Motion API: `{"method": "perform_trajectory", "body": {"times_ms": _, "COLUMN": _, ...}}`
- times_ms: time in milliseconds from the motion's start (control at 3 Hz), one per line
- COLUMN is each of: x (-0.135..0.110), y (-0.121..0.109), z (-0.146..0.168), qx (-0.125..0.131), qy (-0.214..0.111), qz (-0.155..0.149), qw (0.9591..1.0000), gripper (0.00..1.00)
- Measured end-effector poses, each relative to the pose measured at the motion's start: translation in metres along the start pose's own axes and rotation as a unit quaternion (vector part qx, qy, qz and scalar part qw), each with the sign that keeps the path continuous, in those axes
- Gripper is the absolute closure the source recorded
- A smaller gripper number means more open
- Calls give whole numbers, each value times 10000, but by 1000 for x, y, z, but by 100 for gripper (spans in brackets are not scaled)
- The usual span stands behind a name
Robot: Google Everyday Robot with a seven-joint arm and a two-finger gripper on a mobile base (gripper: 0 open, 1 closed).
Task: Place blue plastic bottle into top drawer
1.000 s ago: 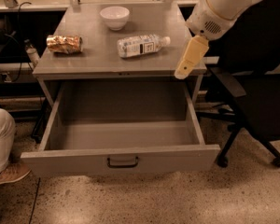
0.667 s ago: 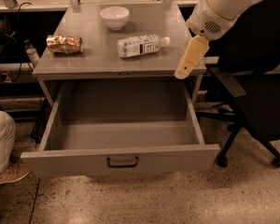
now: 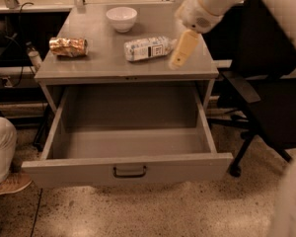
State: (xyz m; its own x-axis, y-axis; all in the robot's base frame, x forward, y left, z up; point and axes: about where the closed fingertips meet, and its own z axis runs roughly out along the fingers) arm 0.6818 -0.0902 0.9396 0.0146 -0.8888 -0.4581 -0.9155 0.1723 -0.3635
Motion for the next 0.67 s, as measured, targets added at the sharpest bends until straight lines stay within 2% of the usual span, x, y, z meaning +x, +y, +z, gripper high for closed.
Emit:
{"method": "perform_trajectory", "body": {"times_ms": 333, "x": -23, "y": -33, "z": 30, "qx": 35, "qy": -90, "qz": -316, "qw": 9995, "gripper": 0}}
{"method": "perform_trajectory", "body": {"times_ms": 667, "x": -43, "y": -50, "z": 57, "qx": -5, "qy": 54, "qz": -539, "qw": 9985, "gripper": 0}}
